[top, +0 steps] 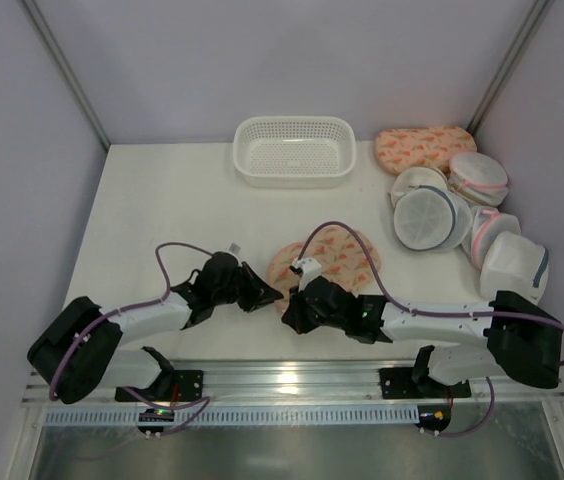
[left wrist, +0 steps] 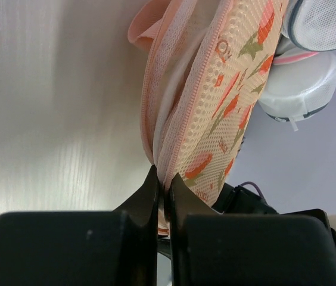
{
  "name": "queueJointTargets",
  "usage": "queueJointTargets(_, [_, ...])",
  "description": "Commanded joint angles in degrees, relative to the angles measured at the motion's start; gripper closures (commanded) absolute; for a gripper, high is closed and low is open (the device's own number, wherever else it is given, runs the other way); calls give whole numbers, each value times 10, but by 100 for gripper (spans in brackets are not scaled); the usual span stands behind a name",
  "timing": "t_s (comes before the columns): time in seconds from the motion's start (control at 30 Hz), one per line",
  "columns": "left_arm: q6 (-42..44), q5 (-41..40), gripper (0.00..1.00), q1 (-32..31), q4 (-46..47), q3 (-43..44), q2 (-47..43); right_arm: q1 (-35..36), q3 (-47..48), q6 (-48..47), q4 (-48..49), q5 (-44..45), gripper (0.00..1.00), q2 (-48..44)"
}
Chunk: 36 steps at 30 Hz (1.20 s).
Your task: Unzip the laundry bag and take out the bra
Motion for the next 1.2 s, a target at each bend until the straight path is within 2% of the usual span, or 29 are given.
queueJointTargets(0.0, [18, -29, 100, 1, 11, 31, -3, 2, 5, 0, -59, 34, 96, -30])
queueJointTargets(0.2, [36, -51, 100, 11, -28, 42, -11, 1, 18, 24, -179, 89, 96, -47])
queueJointTargets(0.4, [40, -55, 100, 16, -39, 42, -14, 1, 5, 45, -233, 123, 96, -72])
queueJointTargets(0.6, [35, -41, 98, 16, -37, 35, -18, 2, 34, 72, -306, 184, 96, -56])
queueJointTargets(0.63, [34, -39, 95, 16, -32, 29, -21, 1, 35, 72, -308, 186, 96, -53])
queueJointTargets(0.7, [31, -42, 74, 16, -31, 23, -31, 1, 36, 74, -309, 190, 96, -48])
queueJointTargets(0.73, [31, -45, 59, 16, -36, 21, -35, 2, 37, 75, -310, 191, 96, -46])
queueJointTargets(0.77, [31, -50, 33, 16, -43, 17, -41, 2, 37, 80, -316, 196, 96, -44])
queueJointTargets(0.87, [34, -75, 9, 16, -76, 15, -73, 1, 39, 86, -332, 202, 96, -42])
queueJointTargets(1.03, [44, -107, 2, 16, -136, 26, -139, 1, 45, 109, -379, 229, 96, -54])
queueJointTargets(1.13, [51, -123, 2, 16, -188, 28, -174, 1, 73, 175, -486, 290, 96, -57])
queueJointTargets(1.17, [52, -132, 2, 16, -199, 28, -200, 2, 82, 197, -551, 306, 88, -61])
